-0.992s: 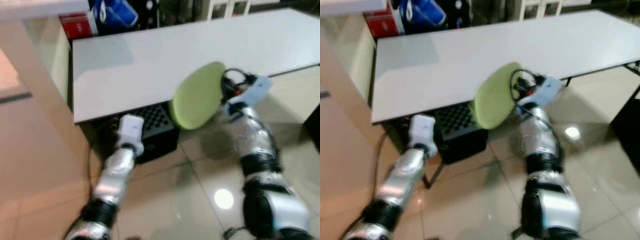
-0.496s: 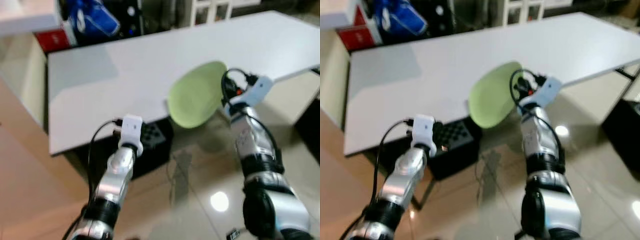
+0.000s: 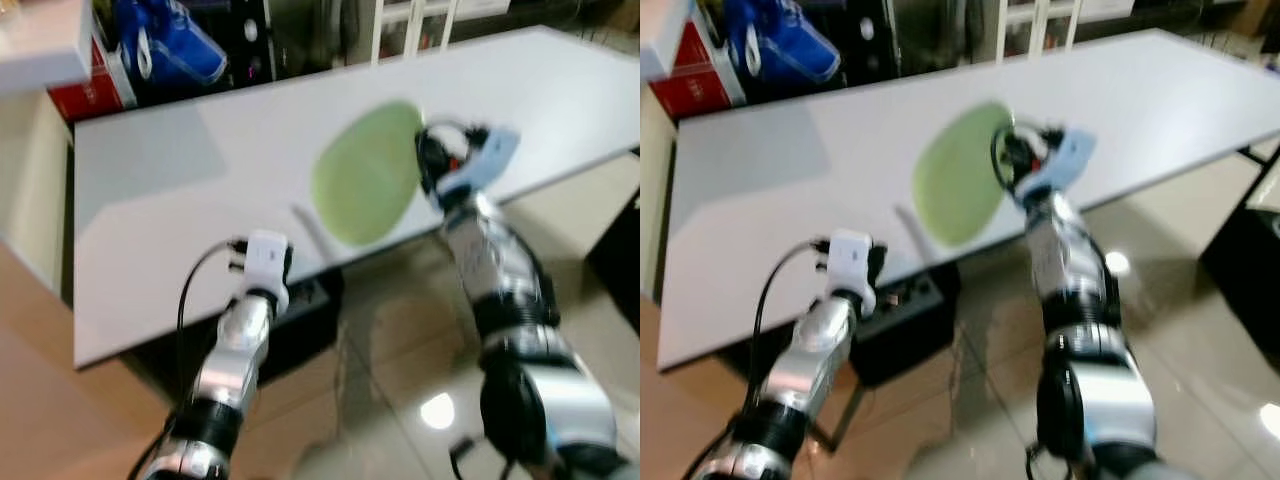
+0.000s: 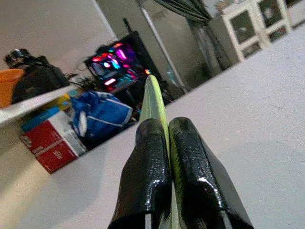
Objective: Setting the table
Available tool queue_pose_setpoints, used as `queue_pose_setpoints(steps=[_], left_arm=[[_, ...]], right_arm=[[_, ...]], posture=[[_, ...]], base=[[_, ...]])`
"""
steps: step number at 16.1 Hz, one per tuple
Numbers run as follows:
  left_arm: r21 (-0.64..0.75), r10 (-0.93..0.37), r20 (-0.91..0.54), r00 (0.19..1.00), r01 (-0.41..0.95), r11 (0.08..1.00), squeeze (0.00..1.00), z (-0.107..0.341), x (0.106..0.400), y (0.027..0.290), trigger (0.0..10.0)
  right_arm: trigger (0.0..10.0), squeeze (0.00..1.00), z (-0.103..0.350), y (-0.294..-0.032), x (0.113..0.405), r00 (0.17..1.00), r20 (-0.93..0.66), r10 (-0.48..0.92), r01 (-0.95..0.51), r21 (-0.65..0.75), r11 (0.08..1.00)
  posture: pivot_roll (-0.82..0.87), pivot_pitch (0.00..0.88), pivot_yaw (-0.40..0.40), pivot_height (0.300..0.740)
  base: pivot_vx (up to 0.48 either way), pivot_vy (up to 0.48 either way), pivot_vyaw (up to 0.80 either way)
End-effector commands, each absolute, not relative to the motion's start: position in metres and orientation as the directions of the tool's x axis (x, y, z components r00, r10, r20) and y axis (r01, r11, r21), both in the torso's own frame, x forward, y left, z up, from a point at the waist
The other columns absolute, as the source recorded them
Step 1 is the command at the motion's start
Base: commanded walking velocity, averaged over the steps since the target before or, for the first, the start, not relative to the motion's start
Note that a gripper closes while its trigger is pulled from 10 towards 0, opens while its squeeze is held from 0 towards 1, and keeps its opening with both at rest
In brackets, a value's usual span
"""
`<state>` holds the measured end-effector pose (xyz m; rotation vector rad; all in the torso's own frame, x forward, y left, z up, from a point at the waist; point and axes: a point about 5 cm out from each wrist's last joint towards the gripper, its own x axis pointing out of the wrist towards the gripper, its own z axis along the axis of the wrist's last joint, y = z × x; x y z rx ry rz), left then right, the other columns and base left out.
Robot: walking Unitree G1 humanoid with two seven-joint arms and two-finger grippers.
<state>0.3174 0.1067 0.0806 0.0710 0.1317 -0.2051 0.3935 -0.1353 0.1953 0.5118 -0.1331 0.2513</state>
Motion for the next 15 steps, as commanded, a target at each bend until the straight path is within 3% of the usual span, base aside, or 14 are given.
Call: queue_pose_setpoints(steps=[1, 8, 15], left_arm=[[0.069, -0.173, -0.127, 0.977, 0.183, 0.981, 0.00, 0.083, 0.319, 0.117, 10.0], [0.069, -0.167, -0.123, 0.978, 0.177, 0.982, 0.00, 0.083, 0.318, 0.117, 10.0], [0.080, -0.155, -0.114, 0.981, 0.165, 0.983, 0.00, 0.085, 0.313, 0.124, 10.0]], right_arm=[[10.0, 0.00, 0.202, -0.129, 0.399, 0.959, 0.196, 0.206, -0.280, 0.518, 0.808], [10.0, 0.00, 0.141, -0.168, 0.393, 0.997, -0.076, 0.031, 0.017, 0.570, 0.821], [10.0, 0.00, 0.093, -0.182, 0.373, 0.960, -0.276, -0.053, 0.182, 0.466, 0.866]], posture=[[0.03, 0.000, 0.036, 0.740], [0.03, 0.000, 0.028, 0.740], [0.08, 0.000, 0.022, 0.740]], base=[[0.000, 0.000, 0.00], [0.000, 0.000, 0.00], [0.000, 0.000, 0.00]])
